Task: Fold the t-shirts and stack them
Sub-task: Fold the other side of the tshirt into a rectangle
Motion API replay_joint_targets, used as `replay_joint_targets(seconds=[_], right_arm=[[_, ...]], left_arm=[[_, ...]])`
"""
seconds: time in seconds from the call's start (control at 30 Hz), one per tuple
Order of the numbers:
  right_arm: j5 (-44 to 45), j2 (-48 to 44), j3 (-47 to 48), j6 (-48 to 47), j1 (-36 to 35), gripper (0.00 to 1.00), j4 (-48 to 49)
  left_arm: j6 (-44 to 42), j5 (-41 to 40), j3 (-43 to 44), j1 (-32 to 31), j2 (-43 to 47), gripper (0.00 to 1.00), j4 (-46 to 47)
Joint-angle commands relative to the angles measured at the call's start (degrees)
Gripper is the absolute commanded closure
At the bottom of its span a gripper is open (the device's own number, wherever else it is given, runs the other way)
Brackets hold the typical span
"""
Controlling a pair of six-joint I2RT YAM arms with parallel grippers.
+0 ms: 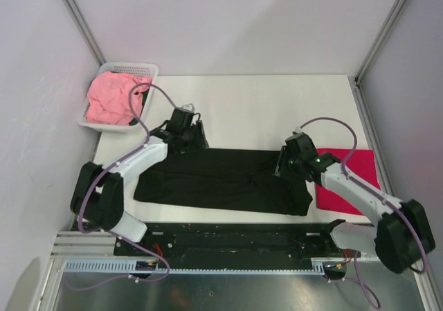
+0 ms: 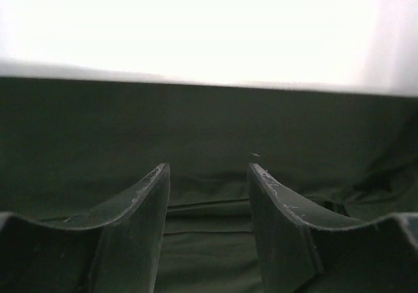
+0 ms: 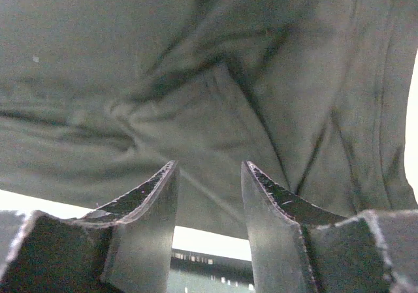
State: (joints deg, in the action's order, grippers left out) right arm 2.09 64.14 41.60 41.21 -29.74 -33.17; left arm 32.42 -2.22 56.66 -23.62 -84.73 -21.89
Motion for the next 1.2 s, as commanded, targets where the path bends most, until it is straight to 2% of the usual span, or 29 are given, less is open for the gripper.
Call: replay_joint_targets(seconds=[0.0,0.2,0.47,0.57,0.73,0.8,0.9,1.17], right_arm=[[3.8,8.1,3.8,-5.4,1.8,0.51,12.2],[3.8,14.5,4.9,-7.5,3.4,0.46,14.8],[1.4,16.7,4.9,-6.9,1.7,0.48,16.1],[1.5,17.4,4.9,-6.0,0.4,0.59,15.9],[1.5,16.5,4.9,-4.4,-1.0,0.86,14.4],[1.7,15.1,4.9,-3.4,-1.9,0.93,13.3],[2.3,12.8,4.9,-1.6,-4.6,0.97,11.3],[3.5,10.7,4.9,5.7,-14.7,0.98,8.4]], left_arm=[[-2.4,8.1,2.4,-2.8,-4.2,0.45,3.3],[-3.1,9.1,1.0,-3.2,-4.3,0.45,3.3],[-2.7,9.6,0.2,-3.2,-4.1,0.47,3.3],[-2.5,9.8,0.3,-3.2,-4.1,0.48,3.3],[-2.5,10.0,0.2,-3.2,-3.9,0.49,3.2],[-2.5,10.0,0.1,-3.2,-3.7,0.5,3.2],[-2.4,10.3,-0.2,-3.2,-3.3,0.5,3.2],[-2.3,11.9,-0.9,-3.2,-2.0,0.51,3.2]])
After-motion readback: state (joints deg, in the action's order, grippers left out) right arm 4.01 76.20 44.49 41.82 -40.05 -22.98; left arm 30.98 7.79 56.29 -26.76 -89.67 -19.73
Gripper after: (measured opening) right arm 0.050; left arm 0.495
